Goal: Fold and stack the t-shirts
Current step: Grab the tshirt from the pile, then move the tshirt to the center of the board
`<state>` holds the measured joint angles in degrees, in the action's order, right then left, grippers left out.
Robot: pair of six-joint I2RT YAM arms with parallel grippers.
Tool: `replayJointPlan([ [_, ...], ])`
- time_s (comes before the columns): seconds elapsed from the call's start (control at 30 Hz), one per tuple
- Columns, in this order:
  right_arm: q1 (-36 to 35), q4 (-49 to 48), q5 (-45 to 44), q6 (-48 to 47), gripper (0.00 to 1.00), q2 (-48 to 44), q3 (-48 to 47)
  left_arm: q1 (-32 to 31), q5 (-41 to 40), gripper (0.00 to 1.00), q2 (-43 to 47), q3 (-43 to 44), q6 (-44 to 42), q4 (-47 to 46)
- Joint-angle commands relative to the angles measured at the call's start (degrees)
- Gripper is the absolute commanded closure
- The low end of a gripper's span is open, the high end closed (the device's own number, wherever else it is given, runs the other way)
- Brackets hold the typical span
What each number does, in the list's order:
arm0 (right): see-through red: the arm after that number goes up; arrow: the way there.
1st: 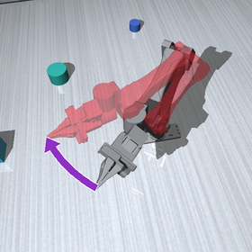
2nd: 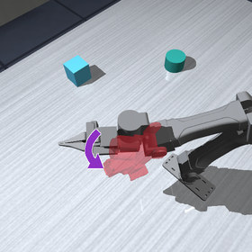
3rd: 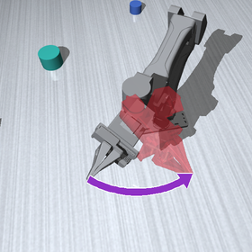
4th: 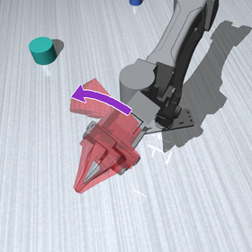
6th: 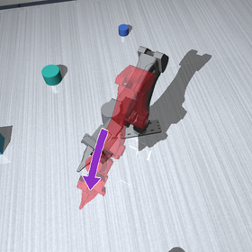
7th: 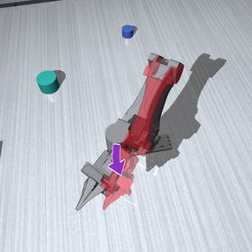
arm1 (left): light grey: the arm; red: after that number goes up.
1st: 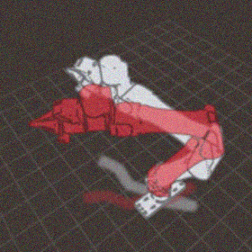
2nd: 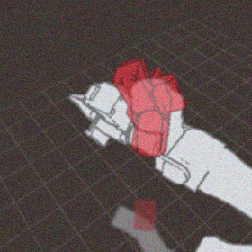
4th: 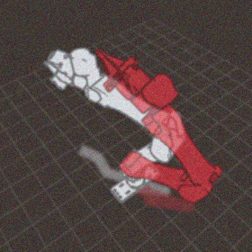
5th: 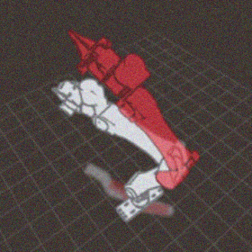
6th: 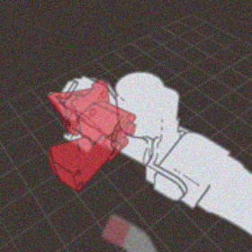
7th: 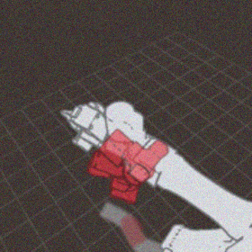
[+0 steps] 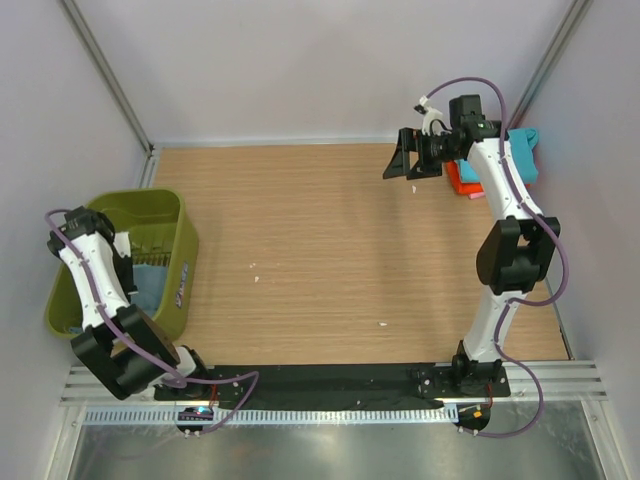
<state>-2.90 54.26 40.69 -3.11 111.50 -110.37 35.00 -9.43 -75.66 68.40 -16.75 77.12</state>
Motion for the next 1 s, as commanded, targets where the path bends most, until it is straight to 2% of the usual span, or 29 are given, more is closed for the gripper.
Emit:
replayJointPlan([
  [0.0, 0.00, -1.09, 1.33, -0.84, 0.00, 0.64, -2.48, 0.33, 0.38, 1.00, -0.10, 1.98, 1.02, 12.26],
  [0.13, 0.00, -1.61, 0.63, -0.84, 0.00, 0.73, -3.53, 0.24, 4.49, 1.00, -2.91, 9.97, 3.47, 11.47],
  [0.17, 0.00, -1.79, 0.27, -0.93, 0.00, 0.73, -3.89, -0.89, 7.21, 1.00, -6.14, 17.22, 6.01, 11.38],
  [0.23, 0.00, -1.88, -1.56, -1.37, 0.00, 1.08, -4.94, -2.65, 11.16, 1.00, -10.19, 25.60, 9.09, 11.47],
  [0.27, 0.00, -1.88, -2.53, -1.72, 0.00, 1.26, -5.29, -5.10, 13.28, 1.00, -12.73, 35.82, 10.50, 11.65],
  [0.33, 0.00, -1.53, -6.12, -3.12, 0.00, 1.79, -6.43, -8.88, 13.57, 1.00, -17.75, 44.14, 12.36, 9.11],
  [0.37, 0.00, -1.44, -7.10, -3.47, 0.00, 1.87, -6.70, -13.60, 12.69, 1.00, -19.25, 51.41, 11.49, 8.23],
  [0.43, 0.00, -1.09, -8.69, -4.70, 0.00, 1.88, -7.23, -17.32, 13.99, 1.00, -25.31, 60.58, 8.94, 7.43],
  [0.47, 0.17, -1.17, -10.00, -4.88, 0.00, 1.79, -7.23, -20.47, 14.09, 1.00, -27.42, 70.28, 8.93, 6.99],
  [0.5, 0.00, -1.26, -10.62, -5.06, 0.00, 1.61, -7.23, -22.07, 13.48, 1.00, -32.48, 75.25, 8.50, 6.90],
  [0.6, 0.00, -1.26, -12.38, -5.59, 0.00, 0.74, -6.88, -28.83, 11.64, 1.00, -37.89, 87.92, 7.62, 2.53],
  [0.63, 0.00, -1.52, -13.08, -5.85, 0.00, 0.30, -6.01, -30.50, 10.58, 1.00, -36.85, 86.65, 7.70, -0.80],
  [0.67, 0.00, -1.61, -13.87, -6.02, 0.00, -0.75, -5.48, -33.48, 10.57, 1.00, -35.36, 84.20, 7.96, -9.45],
  [0.7, 0.08, -1.61, -14.32, -6.29, 0.00, -1.37, -4.95, -34.47, 10.75, 1.00, -33.43, 77.74, 8.57, -14.41],
  [0.73, 0.00, -1.53, -14.75, -6.64, 0.00, -1.99, -3.73, -36.91, 10.75, 1.00, -29.15, 74.89, 9.54, -19.50],
  [0.8, 0.00, -1.53, -15.81, -7.52, 0.00, -3.92, -1.62, -41.14, 11.36, 1.00, -26.31, 70.84, 10.07, -31.69],
  [0.87, 0.00, -1.53, -16.34, -8.31, 0.00, -5.85, -0.21, -45.54, 10.49, 1.00, -25.50, 72.47, 10.07, -37.71],
  [0.97, 0.00, -1.61, -17.39, -8.84, 0.00, -7.26, 2.17, -50.81, 10.49, 1.00, -26.73, 78.89, 9.90, -39.76],
])
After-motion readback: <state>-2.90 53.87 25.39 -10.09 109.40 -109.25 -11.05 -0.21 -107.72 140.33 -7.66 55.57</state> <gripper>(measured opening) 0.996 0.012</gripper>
